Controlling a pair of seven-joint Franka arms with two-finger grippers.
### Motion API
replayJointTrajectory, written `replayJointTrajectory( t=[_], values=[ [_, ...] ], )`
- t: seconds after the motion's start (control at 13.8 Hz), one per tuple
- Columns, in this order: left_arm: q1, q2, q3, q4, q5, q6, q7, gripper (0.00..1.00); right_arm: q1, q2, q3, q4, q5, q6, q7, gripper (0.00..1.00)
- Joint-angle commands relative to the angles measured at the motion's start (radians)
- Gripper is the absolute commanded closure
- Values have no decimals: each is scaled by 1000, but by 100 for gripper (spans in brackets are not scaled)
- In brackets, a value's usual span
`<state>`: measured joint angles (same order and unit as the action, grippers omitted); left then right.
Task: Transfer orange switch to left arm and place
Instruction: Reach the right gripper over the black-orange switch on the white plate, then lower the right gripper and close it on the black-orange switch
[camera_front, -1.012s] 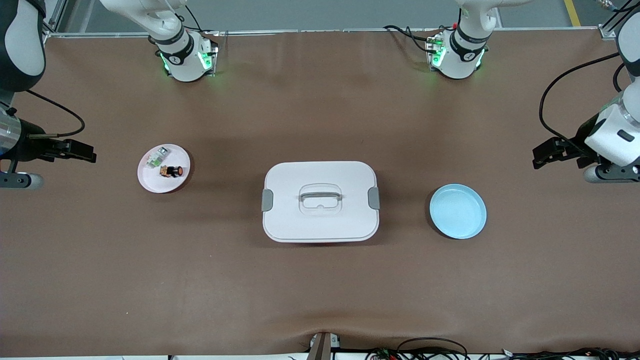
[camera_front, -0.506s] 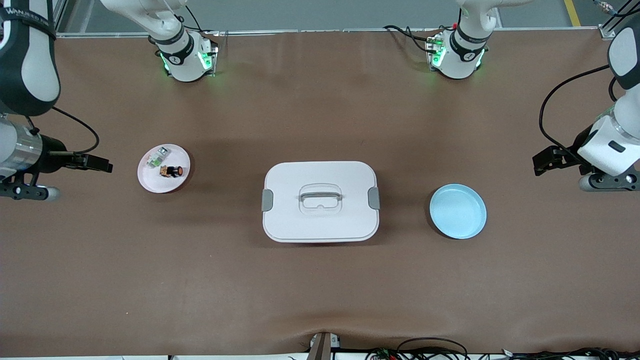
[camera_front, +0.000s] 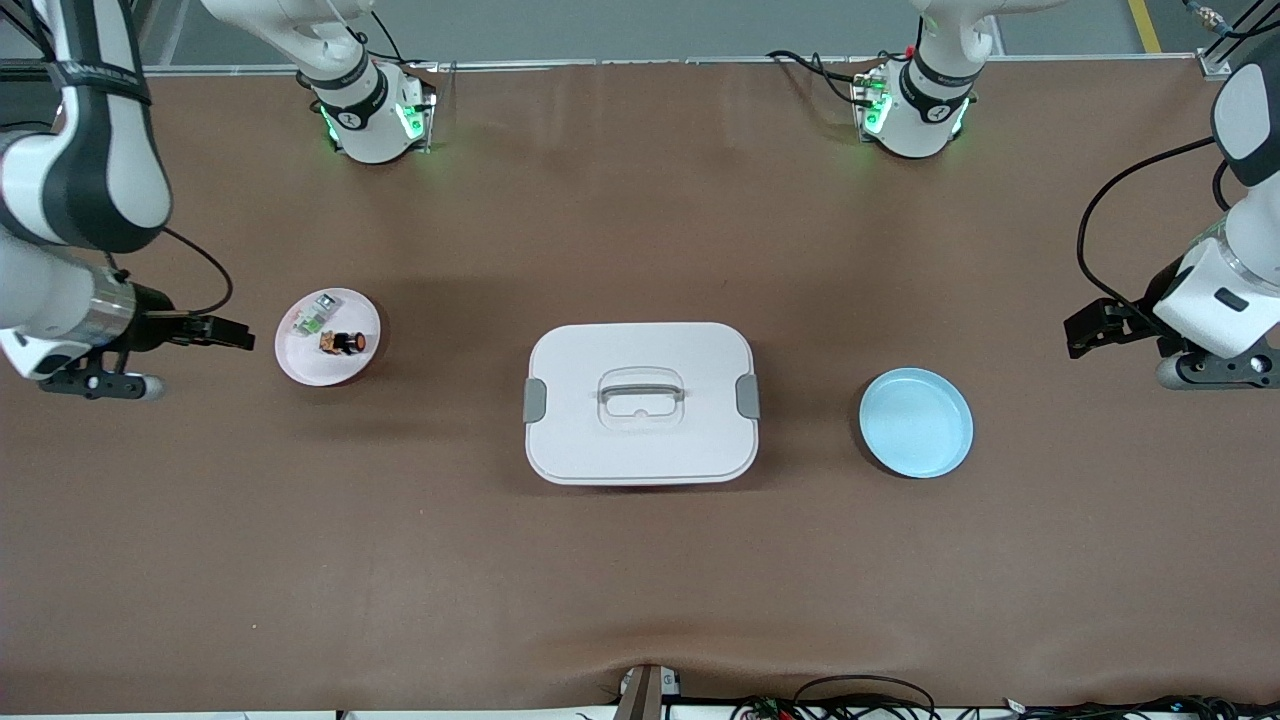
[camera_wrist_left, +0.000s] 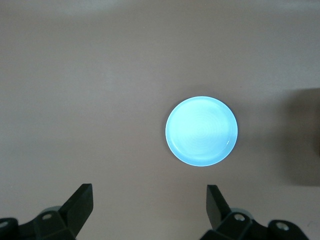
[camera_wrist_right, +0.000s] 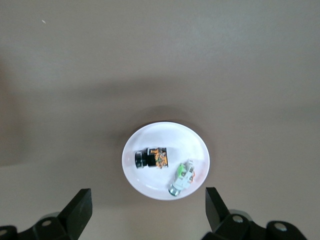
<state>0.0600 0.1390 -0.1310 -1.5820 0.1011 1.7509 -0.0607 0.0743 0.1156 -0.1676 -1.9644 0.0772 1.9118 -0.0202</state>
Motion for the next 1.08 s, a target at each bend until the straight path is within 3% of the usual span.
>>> replayJointTrajectory(
  t=[0.0,0.29,0.58,1.01],
  values=[
    [4,-4,-6,10,12,5,-2,0,-1,-112,7,-221,12,142,-12,0],
    [0,-4,-6,39,-29,5,-7,0,9,-139,10,-416,27,346,-9,0],
    [4,-7,-6,33,-27,2,-5,0,47,-122,11,-536,117,534,-10,0],
    [0,-10,-7,37,-27,1,-4,0,87,5,11,-562,136,740,-29,0]
  ],
)
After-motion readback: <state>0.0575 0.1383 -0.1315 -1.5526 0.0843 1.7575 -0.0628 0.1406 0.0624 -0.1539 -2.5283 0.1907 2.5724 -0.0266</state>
